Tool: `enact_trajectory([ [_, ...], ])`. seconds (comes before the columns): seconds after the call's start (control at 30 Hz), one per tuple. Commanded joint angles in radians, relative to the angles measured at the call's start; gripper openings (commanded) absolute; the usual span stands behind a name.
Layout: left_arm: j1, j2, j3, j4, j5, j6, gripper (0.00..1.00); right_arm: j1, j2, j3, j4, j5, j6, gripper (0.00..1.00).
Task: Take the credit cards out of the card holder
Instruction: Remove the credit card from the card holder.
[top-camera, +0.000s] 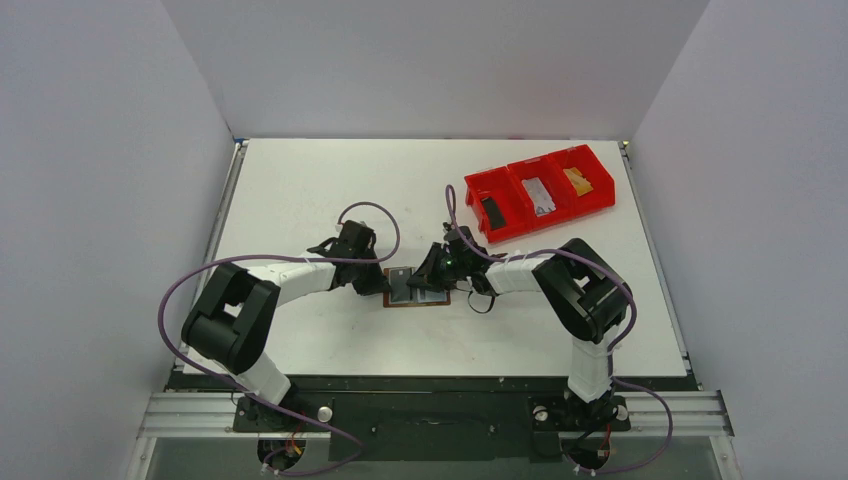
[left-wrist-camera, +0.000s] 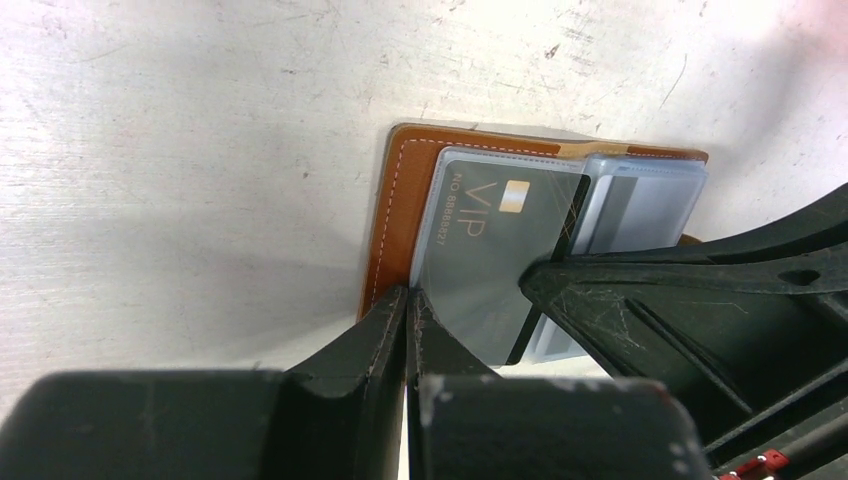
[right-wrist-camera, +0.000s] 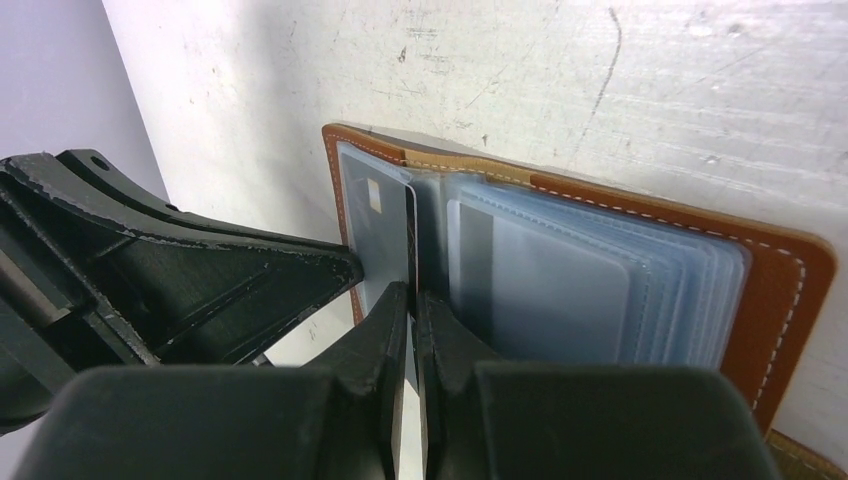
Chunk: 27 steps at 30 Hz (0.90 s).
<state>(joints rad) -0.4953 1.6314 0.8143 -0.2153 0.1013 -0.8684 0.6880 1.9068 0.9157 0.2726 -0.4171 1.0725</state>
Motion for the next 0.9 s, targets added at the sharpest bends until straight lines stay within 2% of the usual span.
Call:
enact_trajectory([
  [0.0,0.002,0.074,-0.045,-0.016,-0.063,-0.012,0.0,-0.011,-0.046,-0.021,0.045,0.001,0.003,0.0],
  [0.07,0.003,0.074,-0.046,-0.016,-0.062,-0.013,0.0,-0.014,-0.049,-0.026,0.058,-0.006,0.005,0.01],
  [0.17,0.003,0.075,-0.046,-0.014,-0.06,-0.015,0.0,-0.013,-0.051,-0.035,0.093,-0.015,0.015,0.09],
  [0.4,0.003,0.082,-0.046,-0.009,-0.058,-0.017,0.0,-0.014,-0.041,-0.054,0.144,-0.036,0.044,0.1],
  [0.47,0.003,0.081,-0.048,-0.009,-0.057,-0.017,0.0,-0.014,-0.041,-0.06,0.155,-0.038,0.05,0.13],
  [0.87,0.003,0.083,-0.052,-0.005,-0.058,-0.019,0.0,-0.02,-0.043,-0.09,0.21,-0.035,0.088,0.12],
])
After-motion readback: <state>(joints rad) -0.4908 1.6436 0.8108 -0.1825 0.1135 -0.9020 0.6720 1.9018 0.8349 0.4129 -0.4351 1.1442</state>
